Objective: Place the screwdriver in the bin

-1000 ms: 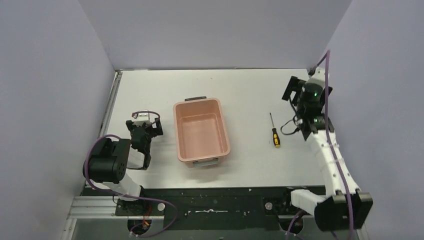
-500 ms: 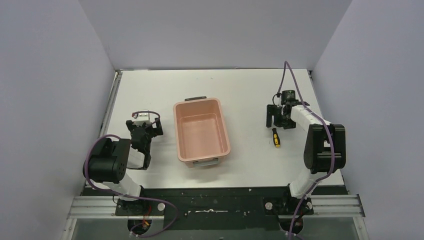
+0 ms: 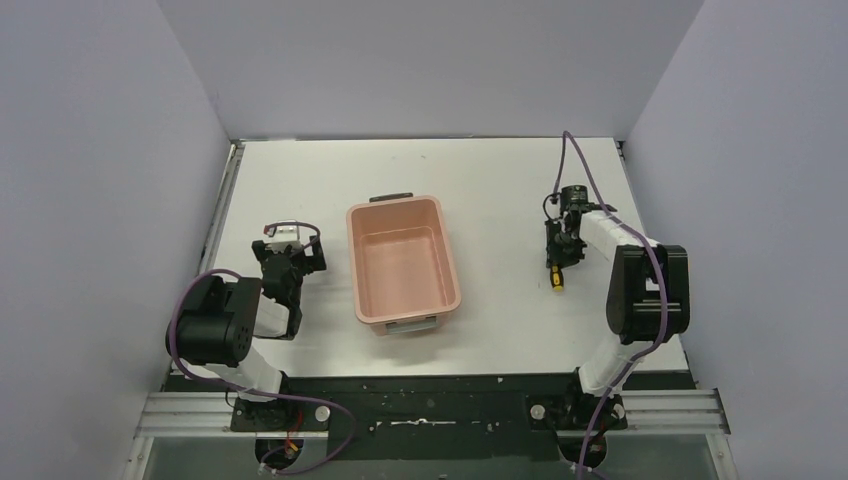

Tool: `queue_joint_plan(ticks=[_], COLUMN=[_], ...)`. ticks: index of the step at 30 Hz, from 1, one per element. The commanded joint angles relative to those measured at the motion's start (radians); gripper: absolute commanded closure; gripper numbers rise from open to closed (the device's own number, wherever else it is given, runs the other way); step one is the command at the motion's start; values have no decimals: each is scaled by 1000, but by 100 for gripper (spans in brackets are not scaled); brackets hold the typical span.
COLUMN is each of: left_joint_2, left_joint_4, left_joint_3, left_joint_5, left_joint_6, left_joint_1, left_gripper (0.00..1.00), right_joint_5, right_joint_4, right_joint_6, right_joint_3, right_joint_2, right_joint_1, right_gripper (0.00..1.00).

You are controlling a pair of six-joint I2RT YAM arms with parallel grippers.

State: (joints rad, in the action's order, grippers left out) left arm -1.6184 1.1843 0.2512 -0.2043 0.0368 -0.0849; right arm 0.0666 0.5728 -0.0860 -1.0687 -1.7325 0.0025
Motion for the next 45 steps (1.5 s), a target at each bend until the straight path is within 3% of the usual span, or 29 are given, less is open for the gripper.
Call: queue_joint_plan(ticks=[1, 8, 13, 24, 30, 39, 43, 45], left_joint_2=[9, 9, 8, 9, 9, 9, 9, 9], left_joint_4=[23, 24, 24, 24, 24, 24, 24, 24], left_joint_3=[3, 3, 3, 3, 3, 3, 3, 3], left_joint_5=[10, 10, 11, 9, 11, 11, 10, 10], left_joint_6=[-8, -8, -8, -7, -7, -7, -7, -6], left_joint_1=[5, 4, 4, 4, 4, 4, 4, 4], left_gripper=[3, 3, 3, 3, 3, 3, 3, 3], right_joint_5=[-63, -120, -150, -198, -244, -246, -260, -270], right_joint_4=[147, 455, 565, 402, 326, 124, 85, 58], right_joint_6=[6, -113, -231, -396, -421, -474, -483, -503], right_joint_3=[-186, -563, -751, -1000, -890, -522, -460, -428], right_joint_2=[64, 126, 113, -37, -111, -190, -244, -256], right_joint_1=[13, 50, 167, 827, 947, 976, 976, 976], right_gripper=[100, 100, 100, 100, 100, 100, 100, 92])
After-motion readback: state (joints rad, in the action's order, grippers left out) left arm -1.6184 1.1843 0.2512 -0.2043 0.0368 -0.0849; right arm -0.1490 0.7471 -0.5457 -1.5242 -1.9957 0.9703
